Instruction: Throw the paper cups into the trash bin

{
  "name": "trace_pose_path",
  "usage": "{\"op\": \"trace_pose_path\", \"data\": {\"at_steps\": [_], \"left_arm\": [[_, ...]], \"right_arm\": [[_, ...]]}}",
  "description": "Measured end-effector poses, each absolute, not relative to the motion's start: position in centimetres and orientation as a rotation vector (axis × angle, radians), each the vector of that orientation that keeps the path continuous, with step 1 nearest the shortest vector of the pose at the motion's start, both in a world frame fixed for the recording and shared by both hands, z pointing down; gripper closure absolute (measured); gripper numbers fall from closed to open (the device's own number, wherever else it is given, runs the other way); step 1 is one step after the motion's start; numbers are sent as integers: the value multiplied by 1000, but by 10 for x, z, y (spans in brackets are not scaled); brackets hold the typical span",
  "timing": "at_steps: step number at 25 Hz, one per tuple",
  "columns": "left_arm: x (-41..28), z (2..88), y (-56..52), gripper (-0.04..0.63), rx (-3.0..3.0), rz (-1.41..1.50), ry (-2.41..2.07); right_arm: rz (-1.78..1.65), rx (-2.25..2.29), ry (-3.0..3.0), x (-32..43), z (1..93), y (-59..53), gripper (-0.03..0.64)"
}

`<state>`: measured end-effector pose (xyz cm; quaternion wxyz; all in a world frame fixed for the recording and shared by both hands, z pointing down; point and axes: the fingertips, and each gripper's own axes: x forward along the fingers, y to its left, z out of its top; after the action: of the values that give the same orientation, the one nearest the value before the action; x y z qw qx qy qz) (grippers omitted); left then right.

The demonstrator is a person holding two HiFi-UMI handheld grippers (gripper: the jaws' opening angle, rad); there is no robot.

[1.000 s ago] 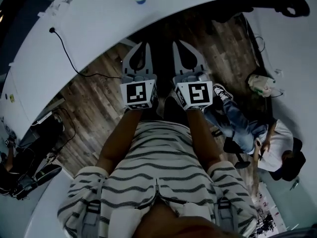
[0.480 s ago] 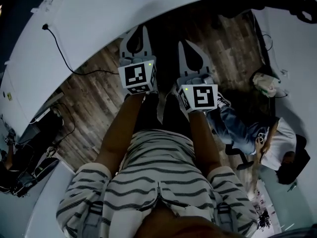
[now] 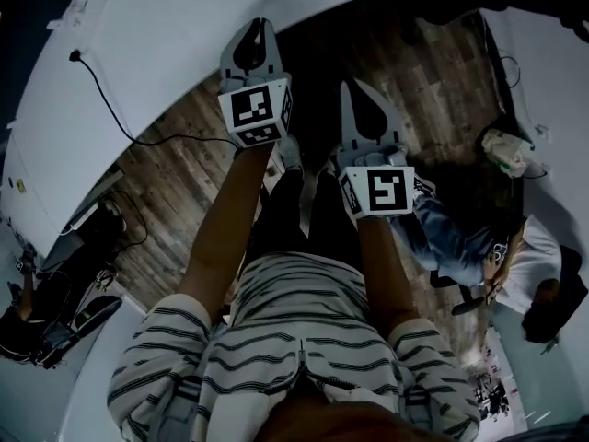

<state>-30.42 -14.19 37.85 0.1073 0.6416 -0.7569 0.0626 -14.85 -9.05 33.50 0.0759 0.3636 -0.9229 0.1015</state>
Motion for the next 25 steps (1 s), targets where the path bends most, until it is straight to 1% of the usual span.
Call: {"op": "trace_pose_path", "data": {"at_steps": [5, 6, 8, 11, 15, 21, 25], "left_arm": [[-313, 398, -156, 565, 1873, 193, -2230], [-314, 402, -159, 550, 1871, 195, -2225], [-317, 411, -166, 495, 1863, 195, -2211], [-326, 422, -176, 455, 1848, 210, -2210], [-341, 440, -191, 385, 1817, 244, -2210], [-357, 456, -219, 316, 1780, 263, -2218], [-366, 463, -236, 283, 1772, 275, -2220]], "right_arm": [[325, 1107, -2749, -143, 347, -88, 600], [327, 1108, -2746, -141, 349, -88, 600], [332, 1108, -2741, -140, 352, -89, 600], [335, 1111, -2733, -142, 358, -88, 600], [349, 1109, -2719, -144, 367, -86, 600], [349, 1111, -2710, -146, 374, -92, 600], [353, 1111, -2702, -146, 379, -93, 600]]}}
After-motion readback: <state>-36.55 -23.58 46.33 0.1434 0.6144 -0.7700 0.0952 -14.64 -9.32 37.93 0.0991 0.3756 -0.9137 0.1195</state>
